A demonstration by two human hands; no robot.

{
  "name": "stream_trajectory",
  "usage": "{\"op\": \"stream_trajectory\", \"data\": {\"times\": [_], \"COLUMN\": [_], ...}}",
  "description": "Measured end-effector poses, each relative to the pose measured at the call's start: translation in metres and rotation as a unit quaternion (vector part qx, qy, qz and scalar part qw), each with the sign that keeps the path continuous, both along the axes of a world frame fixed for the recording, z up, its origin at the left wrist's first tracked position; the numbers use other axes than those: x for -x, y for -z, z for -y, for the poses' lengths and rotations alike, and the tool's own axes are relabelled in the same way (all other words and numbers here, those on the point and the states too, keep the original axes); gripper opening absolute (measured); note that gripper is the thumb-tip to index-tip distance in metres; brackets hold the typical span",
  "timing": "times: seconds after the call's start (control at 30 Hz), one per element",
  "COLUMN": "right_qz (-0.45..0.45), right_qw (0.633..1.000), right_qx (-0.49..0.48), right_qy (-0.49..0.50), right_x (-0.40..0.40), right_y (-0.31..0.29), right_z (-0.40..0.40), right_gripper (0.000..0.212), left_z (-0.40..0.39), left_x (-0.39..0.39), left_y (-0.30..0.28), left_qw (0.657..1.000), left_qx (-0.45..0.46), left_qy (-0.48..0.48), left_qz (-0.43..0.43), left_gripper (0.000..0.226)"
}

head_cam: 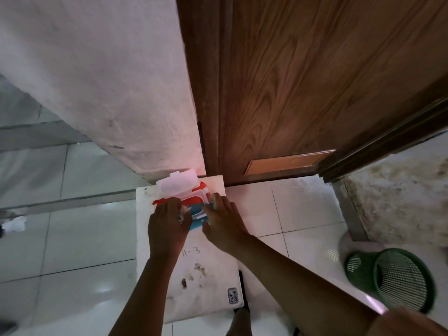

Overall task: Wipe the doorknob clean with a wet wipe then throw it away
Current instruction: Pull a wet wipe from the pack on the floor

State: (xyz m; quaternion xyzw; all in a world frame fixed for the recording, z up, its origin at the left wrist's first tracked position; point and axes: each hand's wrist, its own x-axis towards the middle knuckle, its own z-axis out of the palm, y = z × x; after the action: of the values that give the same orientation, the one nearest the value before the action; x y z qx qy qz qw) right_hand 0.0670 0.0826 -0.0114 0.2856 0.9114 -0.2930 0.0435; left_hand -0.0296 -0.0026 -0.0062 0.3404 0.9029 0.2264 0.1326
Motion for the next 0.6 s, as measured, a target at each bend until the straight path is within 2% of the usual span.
{"op": "stream_trajectory", "data": {"times": [0.1,0.2,0.37,0.6], "right_qz": [-0.019,-0.018,-0.023,-0.015], "right_qw": [1.0,0.999,0.998,1.0], "right_qx": [0.016,0.039,0.062,0.013], "right_qy": [-0.013,-0.007,0.013,0.005], "right_x": [0.006,0.006,0.014,0.028], "right_y": [-0.002,-0.002,-0.004,-0.002], "right_z": [0.004,0.004,-0.001,-0.002], "right_gripper": [0.038,0.038,0.035,0.027], "left_z": [-0.001,0.003,0.009,0.009], "left_x": [0.0,0.001,0.002,-0.002], "left_y": [0.0,0.002,0.001,-0.001], "left_qw": [0.998,0.998,0.999,1.0], "left_qx": [-0.016,-0.007,0.043,-0.001], "left_qy": [-0.034,-0.034,-0.005,-0.011], "left_qz": [0.044,0.059,0.008,0.008], "left_gripper": [0.041,0.032,0.017,0.016]}}
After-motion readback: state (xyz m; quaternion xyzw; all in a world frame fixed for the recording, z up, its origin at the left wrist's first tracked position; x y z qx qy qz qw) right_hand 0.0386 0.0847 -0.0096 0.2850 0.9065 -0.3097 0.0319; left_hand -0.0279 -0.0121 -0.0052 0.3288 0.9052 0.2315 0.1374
